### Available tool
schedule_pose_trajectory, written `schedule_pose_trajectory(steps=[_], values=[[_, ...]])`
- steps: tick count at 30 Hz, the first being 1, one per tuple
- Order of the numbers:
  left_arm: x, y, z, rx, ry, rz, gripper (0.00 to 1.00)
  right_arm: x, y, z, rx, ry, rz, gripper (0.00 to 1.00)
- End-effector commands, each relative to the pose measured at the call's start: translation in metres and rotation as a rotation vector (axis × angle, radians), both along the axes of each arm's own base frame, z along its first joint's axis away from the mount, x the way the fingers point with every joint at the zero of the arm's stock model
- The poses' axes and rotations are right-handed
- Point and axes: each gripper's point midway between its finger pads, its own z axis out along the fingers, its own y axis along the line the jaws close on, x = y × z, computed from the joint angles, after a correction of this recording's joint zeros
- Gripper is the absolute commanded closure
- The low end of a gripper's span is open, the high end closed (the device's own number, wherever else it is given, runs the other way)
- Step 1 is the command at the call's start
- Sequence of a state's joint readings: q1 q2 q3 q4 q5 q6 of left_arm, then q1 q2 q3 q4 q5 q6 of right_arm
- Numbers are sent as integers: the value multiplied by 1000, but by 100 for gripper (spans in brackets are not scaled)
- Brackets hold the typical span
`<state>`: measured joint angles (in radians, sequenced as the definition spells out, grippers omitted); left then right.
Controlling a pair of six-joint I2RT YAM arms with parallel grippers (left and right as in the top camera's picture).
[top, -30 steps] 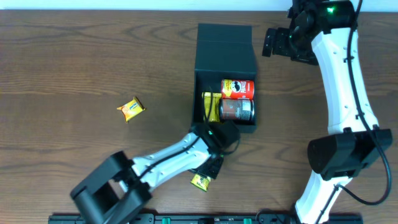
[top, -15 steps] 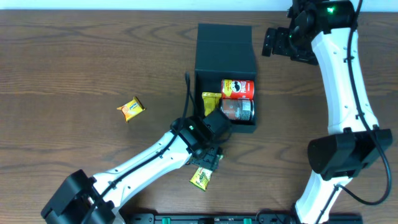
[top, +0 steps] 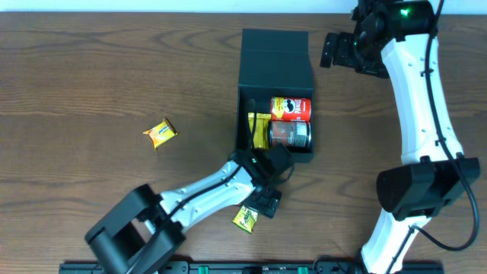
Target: Pack container
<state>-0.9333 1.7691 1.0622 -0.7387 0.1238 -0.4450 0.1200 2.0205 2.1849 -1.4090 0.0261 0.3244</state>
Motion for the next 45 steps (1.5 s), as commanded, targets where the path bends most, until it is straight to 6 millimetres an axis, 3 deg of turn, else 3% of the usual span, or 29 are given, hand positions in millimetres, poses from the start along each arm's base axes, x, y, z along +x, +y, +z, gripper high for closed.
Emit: schedule_pose_trajectory(steps=[1,8,12,14,17,27,30,33,38,45], values=[[-7,4,-14,29,38,-7,0,2,-4,5,-2,-18,1,1],[-16,-5,-29,4,109,-8,20,3,-4,5,-2,-19,0,1],[-16,-5,-30,3,112,-8,52,4,-4,6,-1,-24,0,1],[-16,-5,-30,3,112,-8,57,4,-4,6,-1,-25,0,1],[-16,-5,-30,4,112,-8,73,4,-4,6,-1,-24,0,1],[-17,-3,-30,12,117,-5,75,4,-4,6,-1,-25,1,1],[-18,-1,-28,16,121,-2,83,4,-4,6,-1,-26,1,1],[-14,2,-23,17,122,14,82,4,-4,6,-1,-26,1,1],[-2,11,-7,-7,105,60,81,4,-4,6,-1,-26,1,1],[15,25,34,-75,44,130,79,8,-4,7,1,-41,0,1]])
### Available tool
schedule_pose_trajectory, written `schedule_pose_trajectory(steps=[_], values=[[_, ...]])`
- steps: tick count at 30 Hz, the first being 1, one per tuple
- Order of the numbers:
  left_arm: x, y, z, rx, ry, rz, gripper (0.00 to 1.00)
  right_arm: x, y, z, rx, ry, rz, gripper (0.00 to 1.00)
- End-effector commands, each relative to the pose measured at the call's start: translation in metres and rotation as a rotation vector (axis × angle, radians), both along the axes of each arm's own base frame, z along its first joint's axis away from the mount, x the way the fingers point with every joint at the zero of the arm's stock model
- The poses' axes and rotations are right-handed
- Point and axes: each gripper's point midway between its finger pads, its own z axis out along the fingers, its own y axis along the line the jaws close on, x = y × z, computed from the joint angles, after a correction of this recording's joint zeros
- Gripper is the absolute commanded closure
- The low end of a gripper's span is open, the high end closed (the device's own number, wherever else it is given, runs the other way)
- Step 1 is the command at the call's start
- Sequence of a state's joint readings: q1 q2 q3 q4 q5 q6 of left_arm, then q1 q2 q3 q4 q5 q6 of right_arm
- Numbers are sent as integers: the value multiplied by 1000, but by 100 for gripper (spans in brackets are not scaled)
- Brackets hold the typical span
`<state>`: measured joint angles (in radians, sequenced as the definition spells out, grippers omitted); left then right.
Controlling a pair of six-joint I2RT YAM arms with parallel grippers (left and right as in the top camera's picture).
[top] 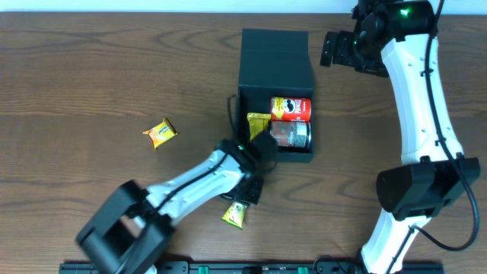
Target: Pack container
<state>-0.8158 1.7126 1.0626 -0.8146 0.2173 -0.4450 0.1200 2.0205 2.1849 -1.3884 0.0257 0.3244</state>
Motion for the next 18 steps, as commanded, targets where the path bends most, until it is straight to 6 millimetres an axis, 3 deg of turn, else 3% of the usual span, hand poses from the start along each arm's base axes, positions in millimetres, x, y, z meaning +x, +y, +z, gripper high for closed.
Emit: schedule_pose_trajectory(steps=[1,11,15,18], values=[[9,6,23,-39,-53,26,79,4,-4,6,-1,-24,0,1],[33,15,96,-160,-249,91,71,6,-4,7,0,-35,1,1],[33,27,86,-78,-247,105,60,6,-4,7,-2,-35,3,1],[29,37,59,24,-200,144,58,6,-4,7,-8,-34,19,1]])
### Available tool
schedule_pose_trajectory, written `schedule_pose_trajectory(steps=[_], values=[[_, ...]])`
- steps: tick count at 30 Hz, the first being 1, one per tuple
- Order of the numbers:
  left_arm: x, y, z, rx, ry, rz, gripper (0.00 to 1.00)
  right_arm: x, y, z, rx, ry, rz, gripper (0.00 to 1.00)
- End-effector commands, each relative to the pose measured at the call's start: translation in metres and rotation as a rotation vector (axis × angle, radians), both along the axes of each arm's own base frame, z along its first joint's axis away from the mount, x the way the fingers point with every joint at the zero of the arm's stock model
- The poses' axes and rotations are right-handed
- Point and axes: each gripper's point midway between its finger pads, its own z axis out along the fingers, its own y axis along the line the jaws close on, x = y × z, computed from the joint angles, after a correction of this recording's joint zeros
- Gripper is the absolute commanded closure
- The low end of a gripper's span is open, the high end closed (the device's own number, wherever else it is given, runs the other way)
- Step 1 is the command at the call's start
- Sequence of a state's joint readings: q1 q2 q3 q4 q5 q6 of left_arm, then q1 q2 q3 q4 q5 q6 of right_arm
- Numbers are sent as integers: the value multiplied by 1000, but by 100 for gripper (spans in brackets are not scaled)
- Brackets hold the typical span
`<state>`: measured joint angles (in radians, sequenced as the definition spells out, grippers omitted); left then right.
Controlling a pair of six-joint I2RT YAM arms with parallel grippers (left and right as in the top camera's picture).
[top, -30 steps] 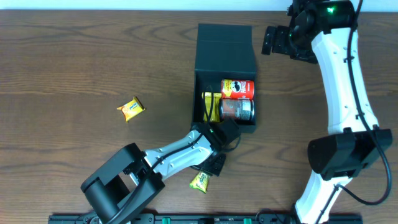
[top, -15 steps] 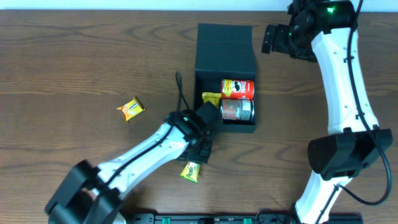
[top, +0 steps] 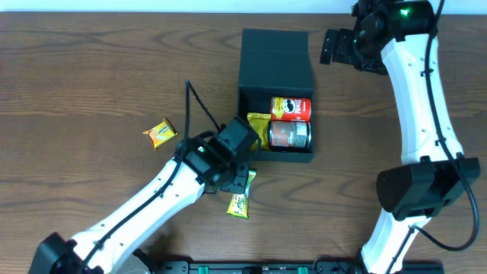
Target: Pack container
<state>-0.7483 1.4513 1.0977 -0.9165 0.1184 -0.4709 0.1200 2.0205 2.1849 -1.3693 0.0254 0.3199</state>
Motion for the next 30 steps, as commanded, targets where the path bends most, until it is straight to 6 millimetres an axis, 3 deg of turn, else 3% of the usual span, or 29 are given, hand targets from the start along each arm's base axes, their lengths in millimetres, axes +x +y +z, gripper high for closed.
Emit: schedule_pose_trajectory(steps=[1,3,5,8,12,14,18,22,25,30], values=[[2,13,-28,117,27,71,58,0,-4,4,-10,-6,28,1],[0,17,-39,146,63,97,62,-9,-5,0,-18,33,35,1],[0,12,-34,100,99,110,62,-21,-6,-8,-23,92,27,5],[10,20,3,51,77,137,55,-44,-9,-24,6,207,-13,1],[22,51,46,108,-49,166,39,-59,-2,-34,58,281,9,5],[19,70,67,139,-110,188,28,-70,4,-36,74,310,32,8],[10,86,95,92,-186,234,11,-106,14,-32,79,309,78,6],[6,123,107,171,-244,375,3,-149,32,-35,106,269,110,5],[9,131,107,174,-241,438,3,-181,48,-52,117,310,115,5],[24,136,112,141,-281,508,2,-228,106,-90,177,398,183,18]])
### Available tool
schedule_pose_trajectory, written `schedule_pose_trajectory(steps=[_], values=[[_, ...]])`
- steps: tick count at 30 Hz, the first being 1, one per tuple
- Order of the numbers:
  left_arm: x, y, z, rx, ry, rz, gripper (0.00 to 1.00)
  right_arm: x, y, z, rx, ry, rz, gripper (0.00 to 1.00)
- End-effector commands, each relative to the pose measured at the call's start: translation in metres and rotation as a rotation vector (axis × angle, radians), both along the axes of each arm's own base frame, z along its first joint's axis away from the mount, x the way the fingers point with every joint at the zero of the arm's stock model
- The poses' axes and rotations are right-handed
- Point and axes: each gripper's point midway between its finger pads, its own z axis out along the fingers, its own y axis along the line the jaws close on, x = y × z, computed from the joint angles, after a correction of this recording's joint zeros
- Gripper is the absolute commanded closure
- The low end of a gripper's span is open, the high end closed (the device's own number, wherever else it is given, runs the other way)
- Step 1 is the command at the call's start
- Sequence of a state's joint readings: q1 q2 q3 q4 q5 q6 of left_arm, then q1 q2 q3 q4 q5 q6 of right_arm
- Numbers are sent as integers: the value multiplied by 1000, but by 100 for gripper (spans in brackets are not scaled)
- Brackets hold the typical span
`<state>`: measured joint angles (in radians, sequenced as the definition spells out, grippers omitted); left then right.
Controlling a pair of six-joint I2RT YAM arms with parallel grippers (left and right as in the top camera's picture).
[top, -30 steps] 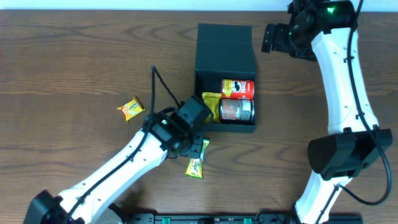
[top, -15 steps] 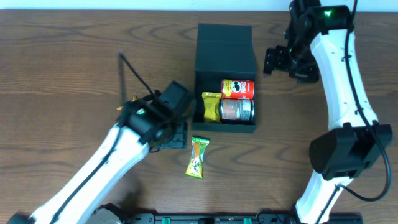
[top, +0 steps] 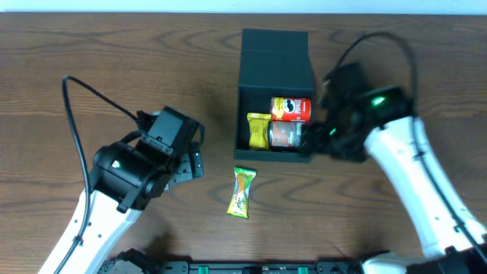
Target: Pack container
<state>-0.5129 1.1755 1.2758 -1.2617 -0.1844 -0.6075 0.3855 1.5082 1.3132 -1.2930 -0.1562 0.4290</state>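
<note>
A black container (top: pixel 275 65) stands at the table's middle. Its open front part holds a red can (top: pixel 291 108), a dark can (top: pixel 287 135) and a yellow packet (top: pixel 259 129). A green-yellow snack packet (top: pixel 242 192) lies on the table just in front of it. My left gripper (top: pixel 189 164) is down at the left, away from the container, and looks open with nothing seen in it. My right gripper (top: pixel 318 137) sits low against the container's right wall beside the dark can. Its fingers are hidden by the arm.
The container's closed back half takes up the far middle. A black cable (top: pixel 84 91) loops over the table at the left. The table's far edge (top: pixel 152 14) runs along the top.
My left arm went from beside the container's front left corner to the left, covering the spot where an orange packet lay. My right arm came down from the far right to the container's right side.
My left gripper was in front of the container with the green-yellow packet beside it. The packet shifted left on the table, then lay free as the gripper stood at the container's corner. Now that arm is far left, the orange packet out of sight, and the right arm has come in.
</note>
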Motion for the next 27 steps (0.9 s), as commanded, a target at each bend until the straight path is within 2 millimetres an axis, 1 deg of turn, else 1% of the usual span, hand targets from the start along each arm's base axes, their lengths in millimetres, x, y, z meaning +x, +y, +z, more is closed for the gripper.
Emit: schedule_pose_trajectory(steps=[1,2,3,4,5,7,9,11,12,13,15,18,19,23,26,27], values=[[9,10,6,3,-39,68,2,-25,38,-18,51,64,-3,24],[10,12,7,4,-43,72,2,-26,50,-21,59,45,20,30],[12,13,7,7,-45,72,2,-27,65,-23,69,14,46,33],[13,16,7,11,-47,79,2,-28,75,-24,65,-9,41,36],[13,17,7,10,-49,85,3,-29,81,-26,56,-20,17,40],[14,20,7,11,-48,95,3,-33,85,-31,15,-21,-69,46],[14,20,7,12,-49,93,3,-40,85,-40,-24,-8,-150,50],[16,21,8,28,-57,79,4,-52,93,-56,-25,16,-219,55],[17,23,9,43,-64,73,4,-56,102,-63,-2,17,-216,55],[19,26,10,61,-73,68,4,-58,111,-68,27,16,-206,52],[20,27,11,77,-78,50,4,-62,124,-75,74,29,-206,51],[21,26,11,81,-80,41,5,-63,130,-85,75,48,-237,51],[21,26,11,80,-81,41,5,-65,134,-89,78,60,-230,54],[22,26,12,84,-84,30,4,-69,142,-103,77,99,-214,56],[22,27,12,91,-88,27,5,-72,144,-111,67,119,-210,58],[23,27,12,94,-87,23,5,-72,145,-113,69,126,-209,61]])
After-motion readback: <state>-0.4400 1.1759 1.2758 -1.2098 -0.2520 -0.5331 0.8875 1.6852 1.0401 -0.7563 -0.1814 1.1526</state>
